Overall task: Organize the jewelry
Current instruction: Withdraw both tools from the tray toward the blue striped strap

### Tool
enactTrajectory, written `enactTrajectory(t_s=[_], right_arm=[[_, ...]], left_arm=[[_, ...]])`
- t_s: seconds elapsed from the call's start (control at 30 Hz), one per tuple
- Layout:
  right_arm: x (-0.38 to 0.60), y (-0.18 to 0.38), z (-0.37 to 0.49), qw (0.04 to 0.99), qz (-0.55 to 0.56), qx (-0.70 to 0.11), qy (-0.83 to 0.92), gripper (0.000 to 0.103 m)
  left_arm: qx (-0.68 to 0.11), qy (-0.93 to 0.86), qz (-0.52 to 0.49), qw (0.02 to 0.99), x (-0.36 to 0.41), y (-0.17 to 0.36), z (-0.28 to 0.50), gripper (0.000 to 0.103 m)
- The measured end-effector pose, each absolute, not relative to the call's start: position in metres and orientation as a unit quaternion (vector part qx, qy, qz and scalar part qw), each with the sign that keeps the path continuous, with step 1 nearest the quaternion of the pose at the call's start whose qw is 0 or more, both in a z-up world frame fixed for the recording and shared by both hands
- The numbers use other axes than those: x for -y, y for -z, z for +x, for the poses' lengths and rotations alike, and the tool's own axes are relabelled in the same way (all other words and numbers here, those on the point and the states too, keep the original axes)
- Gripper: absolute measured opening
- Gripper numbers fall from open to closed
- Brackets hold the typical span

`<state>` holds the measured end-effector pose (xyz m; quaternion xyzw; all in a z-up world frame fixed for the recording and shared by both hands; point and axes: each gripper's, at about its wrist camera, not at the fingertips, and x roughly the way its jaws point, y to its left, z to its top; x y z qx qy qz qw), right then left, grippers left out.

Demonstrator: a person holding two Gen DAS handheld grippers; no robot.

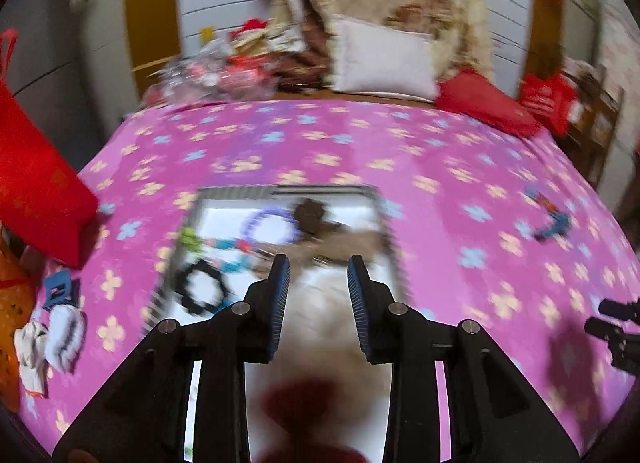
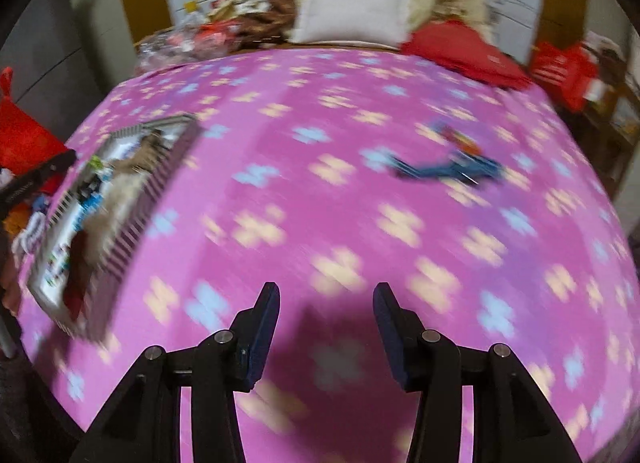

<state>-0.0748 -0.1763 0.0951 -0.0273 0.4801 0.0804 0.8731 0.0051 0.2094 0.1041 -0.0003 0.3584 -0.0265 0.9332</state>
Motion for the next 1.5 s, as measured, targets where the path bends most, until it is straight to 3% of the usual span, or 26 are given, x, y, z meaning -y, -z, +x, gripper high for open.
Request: enactTrajectory(t_s=[0.27,0.4,0.53,1.03,1.5], right_arm=[[0.272,-0.107,-0.148,0.886,-0.009,-0.462,-0.018,0.047],[0.303,-0.117,-0.166,0.892,0.008,-0.452,-0.005,0.047],[0.326,-0.122,-0.174,0.895,0.024,-0.445,0.004,0.047],[0.35,-0.086,-0.152,0.892,0.077,-0.445,0.001,0.047],[0.339,-0.092,-0.121,0.899,0.068,-0.433,0.008,0.047]], left_arm=[[-0.362,0.104,0.025,0.926,-0.124,-0.099,-0.067,0.03],[-0.378,0.122,0.03,0.917,-0.098,-0.09,-0.094,0.038],[-0.407,0.126,0.022,0.904,-0.083,-0.075,-0.107,0.038],[-0.448,0.133,0.021,0.884,-0.04,-0.05,-0.097,0.038],[-0.459,0.138,0.033,0.877,-0.034,-0.03,-0.088,0.038]])
